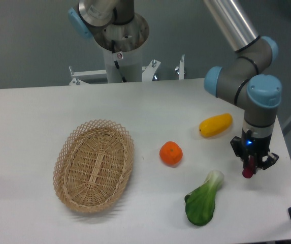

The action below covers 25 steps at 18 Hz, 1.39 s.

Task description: Place the sweet potato on the table

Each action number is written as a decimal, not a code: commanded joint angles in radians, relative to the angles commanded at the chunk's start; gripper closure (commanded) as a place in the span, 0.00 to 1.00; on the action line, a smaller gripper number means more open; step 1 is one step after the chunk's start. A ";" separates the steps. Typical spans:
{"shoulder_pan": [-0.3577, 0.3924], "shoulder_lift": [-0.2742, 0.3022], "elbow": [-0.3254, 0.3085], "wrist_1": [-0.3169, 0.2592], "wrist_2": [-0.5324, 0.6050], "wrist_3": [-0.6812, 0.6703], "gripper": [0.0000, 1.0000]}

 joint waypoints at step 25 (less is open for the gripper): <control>0.000 0.100 0.047 -0.018 0.003 -0.051 0.00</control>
